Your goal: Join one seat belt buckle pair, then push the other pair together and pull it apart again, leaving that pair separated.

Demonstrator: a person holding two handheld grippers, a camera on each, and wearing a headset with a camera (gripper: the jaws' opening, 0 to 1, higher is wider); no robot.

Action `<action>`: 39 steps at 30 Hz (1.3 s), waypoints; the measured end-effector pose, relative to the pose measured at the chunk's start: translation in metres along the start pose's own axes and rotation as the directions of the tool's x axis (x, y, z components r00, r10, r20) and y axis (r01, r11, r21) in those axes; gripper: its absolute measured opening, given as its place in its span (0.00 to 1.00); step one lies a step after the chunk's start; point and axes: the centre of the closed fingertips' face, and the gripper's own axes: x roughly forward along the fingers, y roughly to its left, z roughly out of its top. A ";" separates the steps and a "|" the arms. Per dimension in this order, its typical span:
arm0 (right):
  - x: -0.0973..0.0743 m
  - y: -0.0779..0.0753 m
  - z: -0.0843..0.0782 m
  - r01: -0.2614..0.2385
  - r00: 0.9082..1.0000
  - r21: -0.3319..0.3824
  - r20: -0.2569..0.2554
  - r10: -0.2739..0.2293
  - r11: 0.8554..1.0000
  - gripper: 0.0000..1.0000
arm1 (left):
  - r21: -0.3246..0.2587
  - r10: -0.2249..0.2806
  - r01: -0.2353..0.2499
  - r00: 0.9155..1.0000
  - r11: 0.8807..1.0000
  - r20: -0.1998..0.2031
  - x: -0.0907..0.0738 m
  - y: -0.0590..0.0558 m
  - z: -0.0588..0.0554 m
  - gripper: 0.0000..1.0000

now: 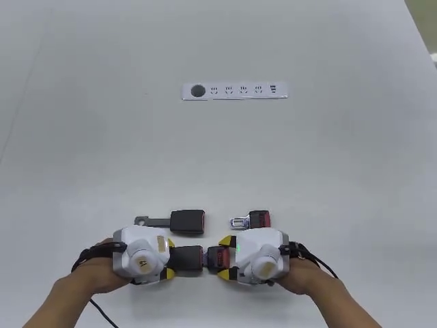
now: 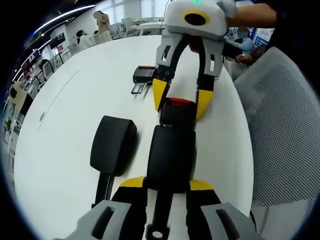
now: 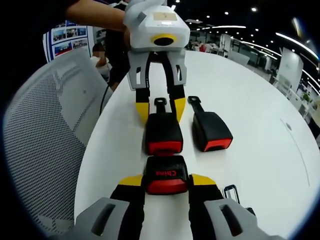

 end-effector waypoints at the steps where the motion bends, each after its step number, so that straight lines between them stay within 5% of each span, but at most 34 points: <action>1: 0.001 0.000 0.000 -0.001 1.000 -0.001 -0.002 0.001 1.000 0.29 | 0.004 -0.001 0.001 1.000 1.000 -0.003 0.000 0.000 0.000 0.30; 4: 0.002 0.000 0.003 -0.001 1.000 0.000 -0.005 0.001 1.000 0.29 | 0.006 -0.001 0.001 1.000 1.000 -0.016 0.000 -0.001 0.002 0.29; 5: 0.000 0.000 -0.006 -0.002 0.998 0.018 -0.057 0.003 1.000 0.29 | 0.013 0.004 -0.004 0.998 1.000 -0.055 -0.003 0.000 -0.004 0.29; 6: 0.004 -0.005 0.002 0.000 1.000 0.004 -0.013 0.001 1.000 0.29 | 0.007 -0.001 0.001 1.000 1.000 -0.024 -0.002 0.000 0.002 0.29; 15: 0.012 -0.010 -0.008 0.008 1.000 -0.008 -0.028 -0.008 1.000 0.30 | 0.020 -0.004 0.004 1.000 1.000 -0.014 0.000 0.000 0.000 0.30; 20: 0.017 -0.008 -0.012 0.005 1.000 0.011 0.008 -0.005 1.000 0.30 | 0.007 0.003 -0.003 1.000 1.000 0.019 -0.001 -0.001 0.001 0.30; 29: 0.017 -0.005 -0.011 0.007 1.000 -0.004 0.008 -0.007 1.000 0.30 | 0.033 -0.014 0.014 1.000 0.999 0.011 -0.003 -0.002 0.002 0.30; 39: 0.000 0.004 0.000 0.011 1.000 -0.027 -0.001 -0.011 1.000 0.32 | 0.027 -0.010 0.010 1.000 1.000 -0.002 -0.005 -0.004 0.006 0.32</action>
